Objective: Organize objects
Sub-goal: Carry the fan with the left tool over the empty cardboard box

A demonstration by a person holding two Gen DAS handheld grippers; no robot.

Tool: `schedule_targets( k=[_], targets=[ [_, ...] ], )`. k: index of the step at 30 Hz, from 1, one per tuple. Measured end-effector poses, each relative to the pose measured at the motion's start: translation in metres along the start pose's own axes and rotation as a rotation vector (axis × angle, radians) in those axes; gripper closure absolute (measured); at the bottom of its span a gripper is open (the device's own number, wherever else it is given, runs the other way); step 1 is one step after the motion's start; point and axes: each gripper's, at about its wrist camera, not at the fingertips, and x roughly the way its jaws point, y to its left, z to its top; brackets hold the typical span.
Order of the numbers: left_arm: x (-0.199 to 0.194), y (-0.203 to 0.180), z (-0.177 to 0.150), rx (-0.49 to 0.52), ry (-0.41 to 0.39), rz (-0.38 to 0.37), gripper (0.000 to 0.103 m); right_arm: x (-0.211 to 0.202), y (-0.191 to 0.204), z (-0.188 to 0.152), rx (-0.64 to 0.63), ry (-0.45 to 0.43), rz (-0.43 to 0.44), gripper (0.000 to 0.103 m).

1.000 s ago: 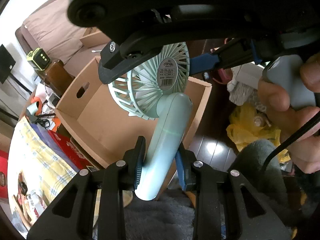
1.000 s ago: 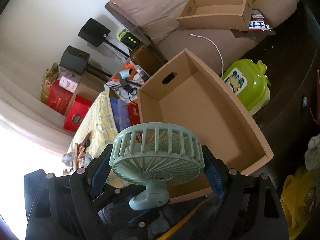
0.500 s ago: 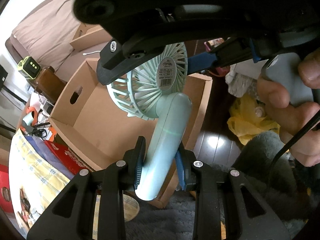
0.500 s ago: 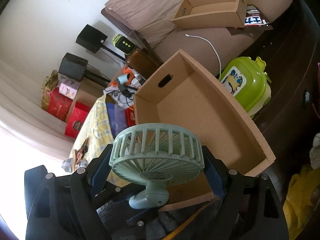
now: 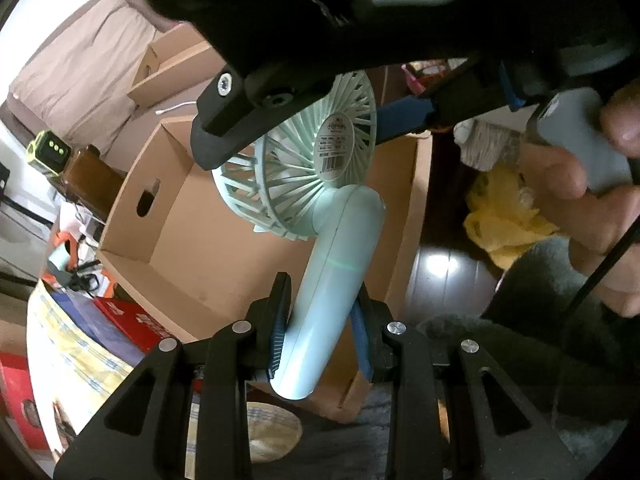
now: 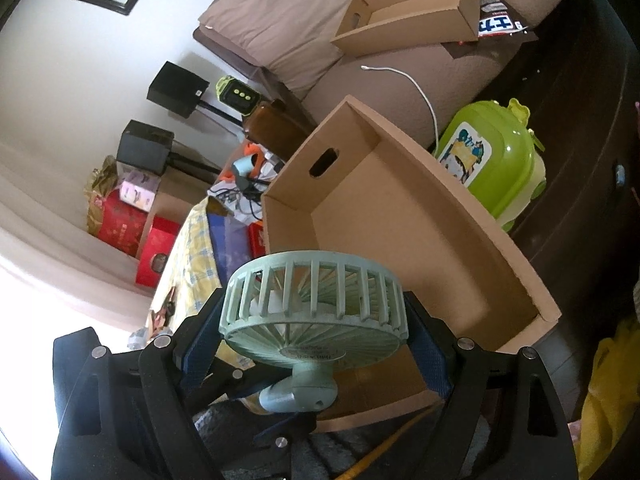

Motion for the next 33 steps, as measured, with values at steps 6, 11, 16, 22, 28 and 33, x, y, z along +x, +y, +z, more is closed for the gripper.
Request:
schedule_targets(
  k=[6, 11, 16, 22, 28, 33],
  targets=[
    [0.004, 0.000, 0.000, 0.023, 0.010, 0.001, 0.076, 0.002, -0.006, 0.001, 0.013, 0.000, 0.011, 0.018],
    [0.011, -0.006, 0.005, 0.032, 0.023, -0.007, 0.077, 0.002, -0.016, 0.003, 0.035, 0.002, 0.001, 0.018],
    [0.019, -0.006, 0.009, 0.082, 0.028, -0.020, 0.076, 0.000, -0.027, 0.004, 0.067, -0.003, 0.000, 0.018],
    [0.027, -0.008, 0.013, 0.148, 0.041, -0.026, 0.076, -0.002, -0.034, 0.005, 0.097, -0.008, 0.003, 0.018],
    [0.028, -0.019, 0.011, 0.190, 0.009, -0.012, 0.077, -0.001, -0.046, 0.006, 0.133, -0.007, -0.004, 0.018],
    [0.028, -0.021, 0.012, 0.204, -0.001, -0.023, 0.077, -0.002, -0.053, 0.006, 0.158, -0.004, 0.006, 0.018]
  ],
)
